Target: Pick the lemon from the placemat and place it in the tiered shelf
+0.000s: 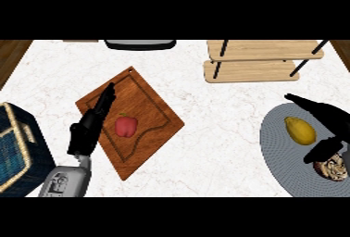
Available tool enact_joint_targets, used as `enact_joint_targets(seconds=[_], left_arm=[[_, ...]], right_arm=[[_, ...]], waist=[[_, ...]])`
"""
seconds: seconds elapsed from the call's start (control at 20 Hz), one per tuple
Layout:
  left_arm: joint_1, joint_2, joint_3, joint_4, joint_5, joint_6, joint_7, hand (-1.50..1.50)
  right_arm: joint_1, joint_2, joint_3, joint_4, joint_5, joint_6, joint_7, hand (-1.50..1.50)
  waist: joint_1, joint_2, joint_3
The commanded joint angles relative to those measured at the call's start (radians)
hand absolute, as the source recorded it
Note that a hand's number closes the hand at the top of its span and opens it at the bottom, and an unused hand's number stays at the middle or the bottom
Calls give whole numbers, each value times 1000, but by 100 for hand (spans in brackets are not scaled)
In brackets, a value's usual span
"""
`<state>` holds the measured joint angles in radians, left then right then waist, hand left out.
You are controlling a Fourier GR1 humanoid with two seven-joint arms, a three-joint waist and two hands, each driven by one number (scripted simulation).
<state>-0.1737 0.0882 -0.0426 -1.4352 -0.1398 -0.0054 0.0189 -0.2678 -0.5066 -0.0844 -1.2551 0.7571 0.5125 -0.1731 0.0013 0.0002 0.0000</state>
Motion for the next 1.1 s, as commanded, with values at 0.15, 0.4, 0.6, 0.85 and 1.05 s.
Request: enact_joint_targets(seconds=[0.15,0.4,0.6,0.85,1.05], left_arm=[[-49,-34,10,27,-17,25,15,0],[-2,-68,-29,19,-55,57,-17,0],[20,23,50,-1,12,-41,-33,0],[-32,-36,10,0,-30,13,26,0],[5,-11,25,-33,-4,-14,29,0]], right_arm=[[-3,13,18,77,75,-44,-64,150],[10,1,62,28,133,-76,-99,150],[-2,-34,12,2,116,-35,-134,150],[12,91,23,-75,122,-55,-1,150],[22,446,176,-221,226,-147,388,150]], waist=[[0,1,0],[-2,0,0],[-1,-1,0],[-4,-1,0],[-4,-15,-5]])
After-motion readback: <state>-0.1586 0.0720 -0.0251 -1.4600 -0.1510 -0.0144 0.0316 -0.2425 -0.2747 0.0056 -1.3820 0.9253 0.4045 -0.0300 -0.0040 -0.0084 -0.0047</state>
